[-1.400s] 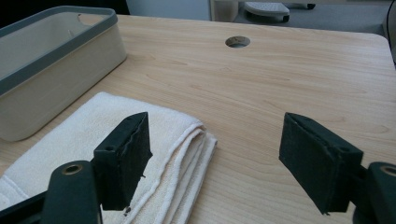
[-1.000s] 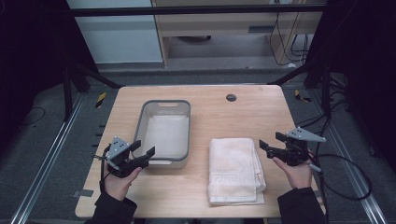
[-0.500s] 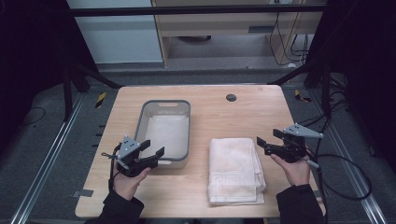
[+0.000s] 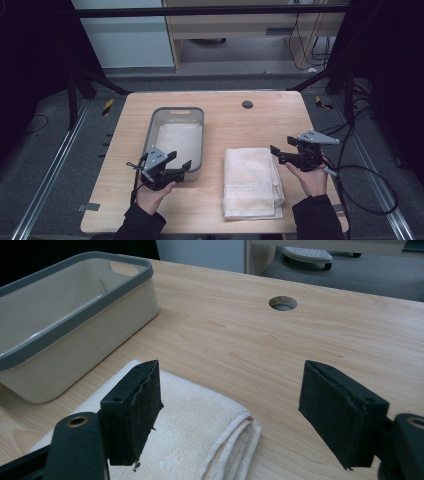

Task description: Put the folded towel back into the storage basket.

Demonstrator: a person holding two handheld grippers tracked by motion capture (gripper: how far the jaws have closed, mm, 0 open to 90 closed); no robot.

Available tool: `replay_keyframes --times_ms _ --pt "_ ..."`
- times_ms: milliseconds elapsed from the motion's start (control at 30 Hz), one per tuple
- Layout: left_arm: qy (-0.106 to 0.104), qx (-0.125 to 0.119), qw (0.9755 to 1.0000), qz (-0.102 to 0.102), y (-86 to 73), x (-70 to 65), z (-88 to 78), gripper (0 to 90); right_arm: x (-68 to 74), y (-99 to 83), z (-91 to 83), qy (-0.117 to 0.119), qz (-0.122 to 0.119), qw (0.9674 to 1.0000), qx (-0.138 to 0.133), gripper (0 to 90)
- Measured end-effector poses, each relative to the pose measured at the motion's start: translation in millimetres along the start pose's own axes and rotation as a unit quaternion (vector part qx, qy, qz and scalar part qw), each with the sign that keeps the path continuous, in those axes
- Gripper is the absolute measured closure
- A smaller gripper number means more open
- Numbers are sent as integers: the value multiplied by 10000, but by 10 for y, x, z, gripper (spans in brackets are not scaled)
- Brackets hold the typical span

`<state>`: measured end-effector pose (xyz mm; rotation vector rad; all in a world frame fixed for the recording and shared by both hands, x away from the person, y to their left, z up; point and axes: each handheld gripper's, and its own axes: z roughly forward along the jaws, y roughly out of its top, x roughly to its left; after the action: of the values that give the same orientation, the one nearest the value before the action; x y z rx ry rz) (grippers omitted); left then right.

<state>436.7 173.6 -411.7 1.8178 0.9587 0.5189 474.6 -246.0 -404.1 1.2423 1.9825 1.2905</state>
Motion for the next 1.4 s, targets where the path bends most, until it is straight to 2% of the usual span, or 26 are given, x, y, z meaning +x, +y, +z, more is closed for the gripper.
replay_keyframes --times_ms 200,467,667,800,900,933,1033,1300,1400 --pt "-147 40 9999 56 13 -117 77 361 25 -14 14 46 -26 10000 9 250" --pt "-327 137 9992 208 8 -305 154 369 76 -44 74 169 79 9997 138 261" --pt "-463 213 9985 186 -15 -405 191 374 88 -63 112 139 84 9995 286 239" --pt "-517 312 9978 283 -41 -506 227 376 114 -101 155 172 39 9989 439 216" --pt "-527 359 9974 328 -59 -548 249 377 102 -137 157 161 50 9991 401 216" --pt "-537 390 9972 352 -70 -572 265 377 87 -158 156 189 133 9989 407 216" --pt "-559 472 9965 401 -107 -630 310 379 43 -225 154 80 155 9985 521 217" --pt "-571 634 9952 472 -172 -702 380 384 9 -293 194 90 196 9978 629 216" --pt "-568 679 9948 503 -196 -737 409 384 17 -315 225 65 142 9974 703 216"
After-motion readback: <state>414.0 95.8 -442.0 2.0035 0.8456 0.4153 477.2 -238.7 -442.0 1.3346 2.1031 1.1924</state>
